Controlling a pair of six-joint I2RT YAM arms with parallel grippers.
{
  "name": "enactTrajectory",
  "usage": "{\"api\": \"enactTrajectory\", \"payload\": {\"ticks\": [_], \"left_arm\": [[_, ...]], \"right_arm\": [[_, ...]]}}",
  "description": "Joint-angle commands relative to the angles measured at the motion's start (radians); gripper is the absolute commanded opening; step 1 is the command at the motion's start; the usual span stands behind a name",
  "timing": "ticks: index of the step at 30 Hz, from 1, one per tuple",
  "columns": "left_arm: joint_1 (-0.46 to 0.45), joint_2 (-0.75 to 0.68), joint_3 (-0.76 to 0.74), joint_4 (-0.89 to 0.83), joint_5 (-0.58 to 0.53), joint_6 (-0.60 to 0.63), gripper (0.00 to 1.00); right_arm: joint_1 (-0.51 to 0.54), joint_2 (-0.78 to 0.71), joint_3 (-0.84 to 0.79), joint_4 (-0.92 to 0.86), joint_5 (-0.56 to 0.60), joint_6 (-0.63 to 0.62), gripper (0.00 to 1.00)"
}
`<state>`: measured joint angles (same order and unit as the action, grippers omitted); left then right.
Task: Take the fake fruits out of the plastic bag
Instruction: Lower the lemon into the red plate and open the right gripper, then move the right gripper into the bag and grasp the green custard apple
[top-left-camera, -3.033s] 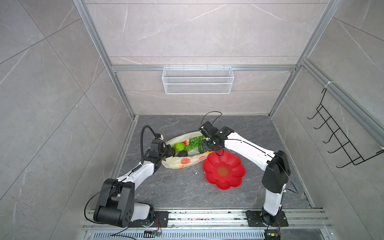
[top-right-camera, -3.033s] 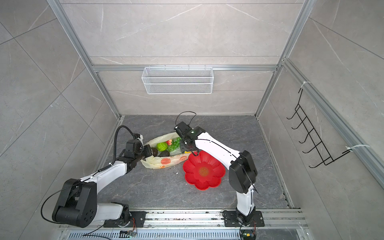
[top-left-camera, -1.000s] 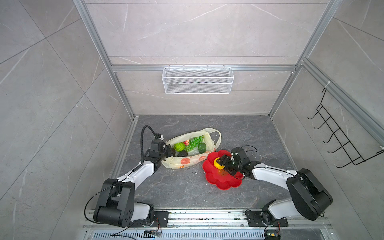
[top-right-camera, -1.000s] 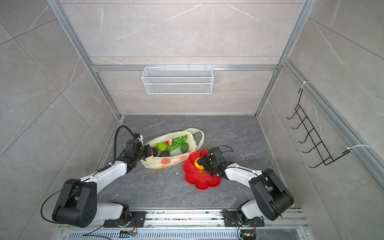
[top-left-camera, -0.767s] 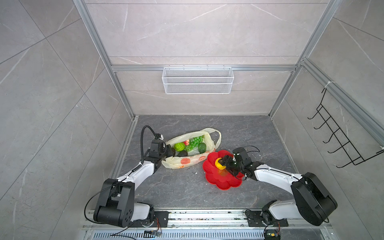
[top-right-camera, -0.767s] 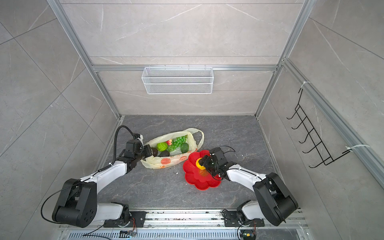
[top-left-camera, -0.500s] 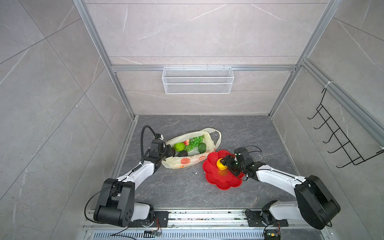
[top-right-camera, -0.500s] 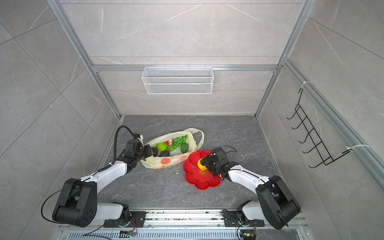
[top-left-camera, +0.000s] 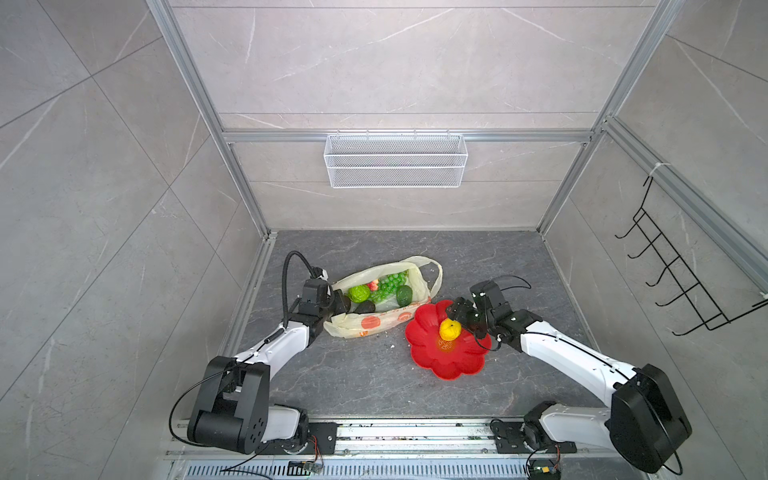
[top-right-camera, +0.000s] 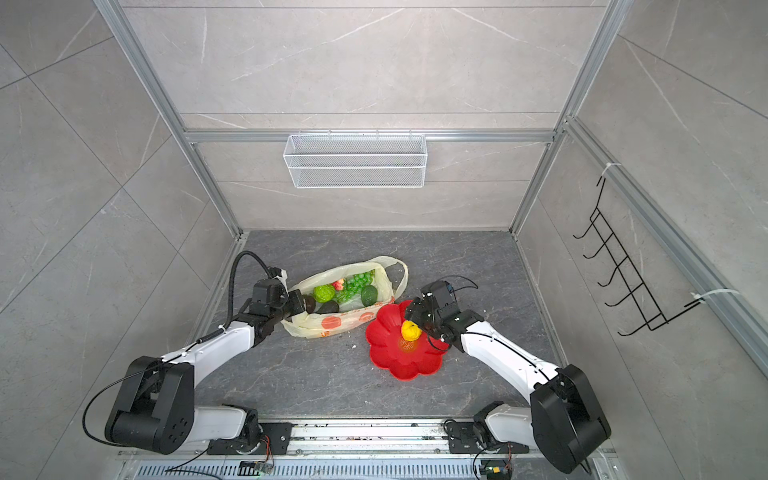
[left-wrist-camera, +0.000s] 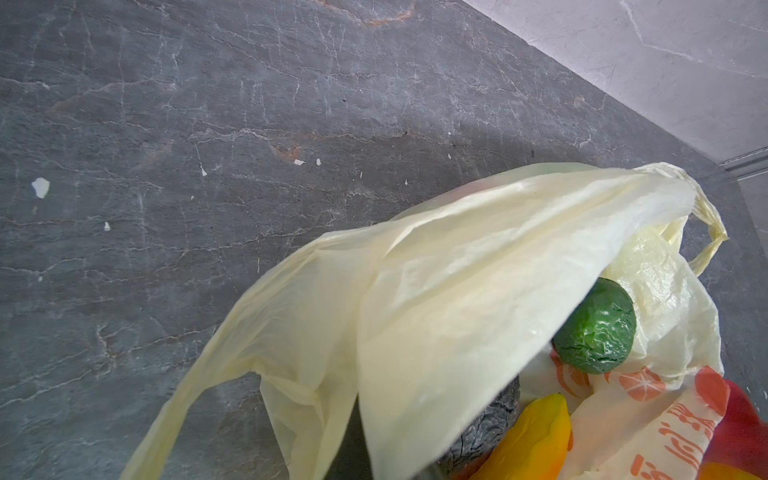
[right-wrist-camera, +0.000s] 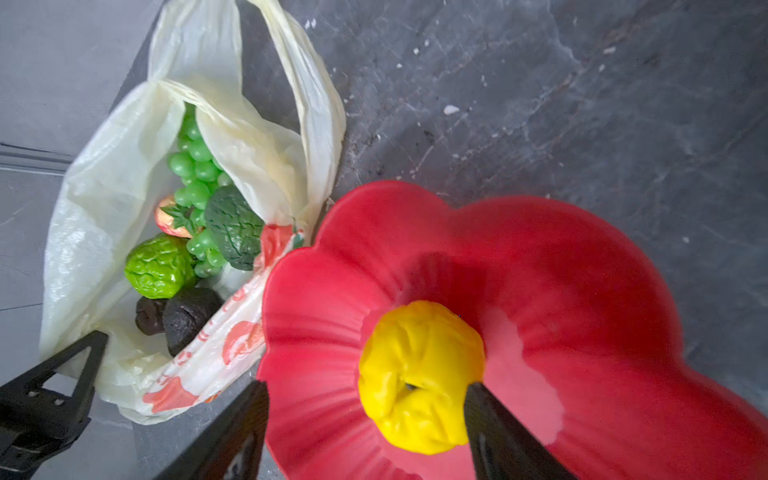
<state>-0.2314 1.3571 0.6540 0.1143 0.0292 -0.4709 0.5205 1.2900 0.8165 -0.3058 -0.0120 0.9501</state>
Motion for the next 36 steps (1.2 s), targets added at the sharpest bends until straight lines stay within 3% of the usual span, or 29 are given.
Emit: {"api": "enactTrajectory", "payload": {"ticks": [1,6,12,19,25,36], "left_arm": [[-0.005,0.005,0.01,0.041,0.01,0.02,0.02],[-0.006,0.001,0.009,0.041,0.011,0.017,0.02],[-0.006,-0.001,0.008,0.046,0.018,0.015,0.02],[-0.006,-0.004,0.006,0.045,0.011,0.016,0.02],[-0.006,-0.004,0.004,0.046,0.006,0.015,0.02],[-0.006,0.007,0.011,0.035,-0.004,0.005,0.02]], "right_arm": [[0.044,0.043,0.091,-0.089,0.07,-0.068,0.76],[0.125,0.149,0.262,-0.159,0.141,-0.135,0.75],[0.201,0.344,0.478,-0.202,0.14,-0.209,0.73],[0.235,0.597,0.746,-0.241,0.092,-0.279,0.7],[0.236,0.747,0.914,-0.318,0.117,-0.304,0.69],[0.298,0.957,1.138,-0.271,-0.034,-0.304,0.68]]}}
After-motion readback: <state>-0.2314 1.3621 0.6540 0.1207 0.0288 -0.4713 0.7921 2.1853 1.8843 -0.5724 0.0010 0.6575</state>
